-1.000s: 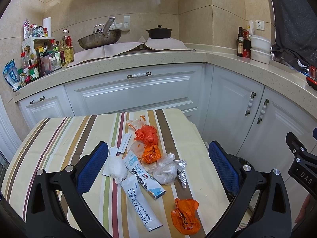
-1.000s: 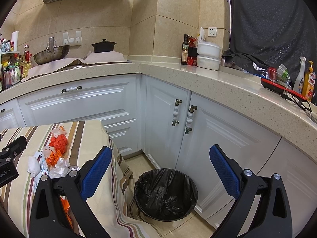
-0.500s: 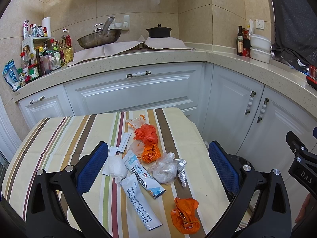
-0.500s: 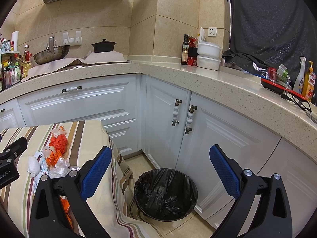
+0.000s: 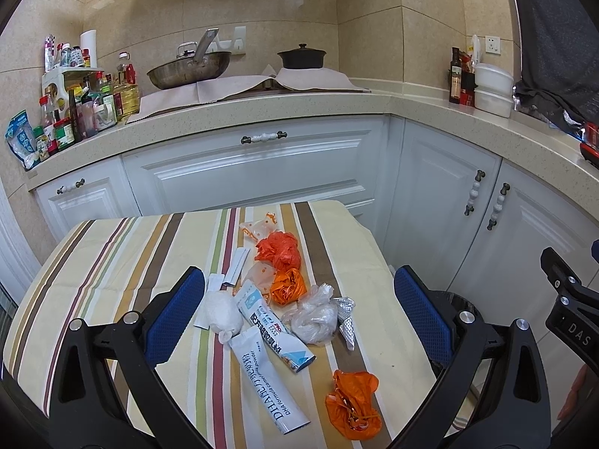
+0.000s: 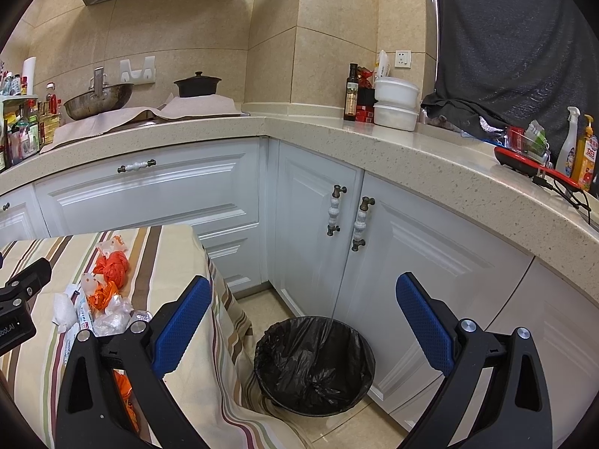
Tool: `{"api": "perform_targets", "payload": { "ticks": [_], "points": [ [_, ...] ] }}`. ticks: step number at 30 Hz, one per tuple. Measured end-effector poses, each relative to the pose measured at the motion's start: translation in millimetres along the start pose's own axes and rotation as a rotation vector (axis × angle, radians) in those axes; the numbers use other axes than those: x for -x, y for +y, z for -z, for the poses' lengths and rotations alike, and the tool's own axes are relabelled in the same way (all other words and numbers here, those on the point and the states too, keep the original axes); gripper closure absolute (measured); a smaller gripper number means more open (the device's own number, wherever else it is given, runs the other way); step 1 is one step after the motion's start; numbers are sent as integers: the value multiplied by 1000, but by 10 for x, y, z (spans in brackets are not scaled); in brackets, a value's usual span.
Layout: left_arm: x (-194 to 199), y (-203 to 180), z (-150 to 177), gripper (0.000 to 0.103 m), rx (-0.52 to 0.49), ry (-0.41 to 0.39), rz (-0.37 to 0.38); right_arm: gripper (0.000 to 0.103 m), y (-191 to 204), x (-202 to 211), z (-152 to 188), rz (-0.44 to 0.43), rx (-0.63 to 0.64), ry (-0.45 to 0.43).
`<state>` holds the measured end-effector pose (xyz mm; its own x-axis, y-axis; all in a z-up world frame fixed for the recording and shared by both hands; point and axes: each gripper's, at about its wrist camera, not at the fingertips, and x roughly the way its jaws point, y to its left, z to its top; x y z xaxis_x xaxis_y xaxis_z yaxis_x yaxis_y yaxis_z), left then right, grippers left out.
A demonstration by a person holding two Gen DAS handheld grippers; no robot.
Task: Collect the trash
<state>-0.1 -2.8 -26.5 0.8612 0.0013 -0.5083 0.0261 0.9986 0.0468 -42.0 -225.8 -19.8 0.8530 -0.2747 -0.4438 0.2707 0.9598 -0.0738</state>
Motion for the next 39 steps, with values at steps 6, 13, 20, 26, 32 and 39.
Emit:
{"api": "perform_targets", "payload": {
  "ticks": [6,13,20,26,32,39],
  "points": [
    [-52,101,95,4,-11,33,-18,6,82,-14,63,-25,10,11],
    [-26,488,262,4,2,81,-86,6,397,-27,175,-118,48,44],
    [40,859,440,4,28,122,-155,6,824,33,424,-268,95,80],
    [64,1157,660,4,72,168,-199,6,1175,31,670,-364,150,113],
    [24,1257,802,4,99,204,-207,8,1332,-53,898,-396,168,164],
    [-86,1158,820,4,112,223,-159,49,1321,-209,1030,-460,151,245]
  ]
}}
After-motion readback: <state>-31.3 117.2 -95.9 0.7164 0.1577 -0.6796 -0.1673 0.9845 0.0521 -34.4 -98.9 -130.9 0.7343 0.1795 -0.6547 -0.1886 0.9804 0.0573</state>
